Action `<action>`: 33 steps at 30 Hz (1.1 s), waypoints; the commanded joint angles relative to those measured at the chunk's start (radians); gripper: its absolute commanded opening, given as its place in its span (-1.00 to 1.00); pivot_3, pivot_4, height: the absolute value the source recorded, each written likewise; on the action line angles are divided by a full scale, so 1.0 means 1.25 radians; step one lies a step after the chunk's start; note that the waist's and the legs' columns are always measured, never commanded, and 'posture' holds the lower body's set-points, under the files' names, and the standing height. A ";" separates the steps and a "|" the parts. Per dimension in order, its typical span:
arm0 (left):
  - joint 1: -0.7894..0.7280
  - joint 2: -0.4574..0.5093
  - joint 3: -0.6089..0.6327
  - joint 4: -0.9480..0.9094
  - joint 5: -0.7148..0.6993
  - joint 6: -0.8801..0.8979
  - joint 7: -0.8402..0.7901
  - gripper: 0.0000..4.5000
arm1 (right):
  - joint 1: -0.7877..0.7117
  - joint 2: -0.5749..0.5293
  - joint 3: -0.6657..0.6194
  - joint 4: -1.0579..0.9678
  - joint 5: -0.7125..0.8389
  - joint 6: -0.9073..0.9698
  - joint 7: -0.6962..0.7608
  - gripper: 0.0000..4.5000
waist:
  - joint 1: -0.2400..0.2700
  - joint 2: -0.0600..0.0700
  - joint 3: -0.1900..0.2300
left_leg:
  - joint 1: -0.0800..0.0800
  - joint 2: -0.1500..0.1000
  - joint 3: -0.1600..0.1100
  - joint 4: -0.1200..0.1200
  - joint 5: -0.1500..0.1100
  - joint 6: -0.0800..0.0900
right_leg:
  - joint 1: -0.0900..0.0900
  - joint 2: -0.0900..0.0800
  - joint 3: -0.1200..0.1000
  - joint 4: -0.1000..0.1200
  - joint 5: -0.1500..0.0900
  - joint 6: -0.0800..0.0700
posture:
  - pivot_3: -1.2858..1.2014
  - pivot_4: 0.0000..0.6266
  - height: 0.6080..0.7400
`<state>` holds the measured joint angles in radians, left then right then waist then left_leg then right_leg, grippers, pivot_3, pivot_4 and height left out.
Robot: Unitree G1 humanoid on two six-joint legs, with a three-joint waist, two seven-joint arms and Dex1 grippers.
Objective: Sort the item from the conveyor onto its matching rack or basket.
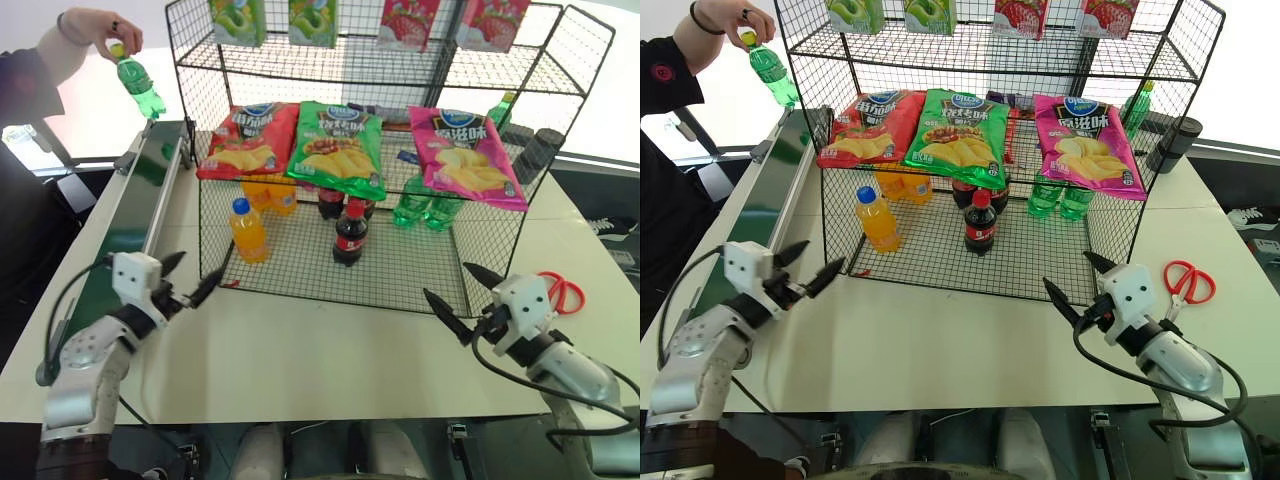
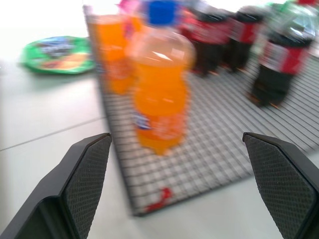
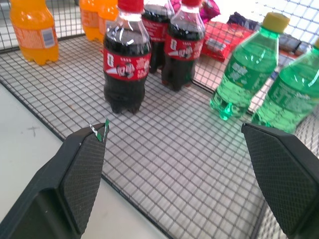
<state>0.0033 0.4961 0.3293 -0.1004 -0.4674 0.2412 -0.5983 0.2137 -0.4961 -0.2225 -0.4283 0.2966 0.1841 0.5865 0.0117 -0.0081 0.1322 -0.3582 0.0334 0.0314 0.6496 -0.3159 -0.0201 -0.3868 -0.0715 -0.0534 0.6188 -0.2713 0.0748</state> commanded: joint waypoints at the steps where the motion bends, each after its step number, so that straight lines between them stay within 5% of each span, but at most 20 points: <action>1: -0.026 0.003 0.081 0.012 -0.036 0.035 0.065 1.00 | -0.034 -0.004 0.035 -0.024 0.000 0.009 0.004 0.97 | 0.000 0.000 0.000 | 0.000 0.000 0.000 0.000 0.000 0.000 | 0.000 0.000 0.000 0.000 0.000 0.000 | 0.03 -0.52 1.00; 17: -0.096 -0.021 0.147 0.270 0.088 -0.146 0.260 1.00 | -0.130 0.097 0.346 -0.091 0.008 0.052 0.028 0.97 | 0.000 -0.005 -0.001 | 0.000 0.000 0.000 0.000 0.000 0.000 | 0.000 -0.001 -0.001 0.000 0.000 0.000 | 0.03 -0.52 1.00; 33: -0.115 -0.026 0.138 0.342 0.103 -0.216 0.259 1.00 | -0.202 0.103 0.380 0.002 0.013 -0.037 0.131 0.97 | -0.001 -0.006 -0.002 | 0.000 -0.002 0.001 0.000 0.000 0.000 | 0.000 -0.004 -0.002 0.000 0.000 0.001 | 0.03 -0.52 1.00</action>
<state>-0.1382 0.4591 0.4879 0.3523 -0.3358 -0.0079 -0.2755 -0.0366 -0.3727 0.2584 -0.4167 0.2997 0.1670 0.7391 0.0108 -0.0159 0.1301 -0.3587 0.0315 0.0322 0.6496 -0.3158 -0.0203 -0.3874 -0.0773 -0.0557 0.6189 -0.2709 0.0755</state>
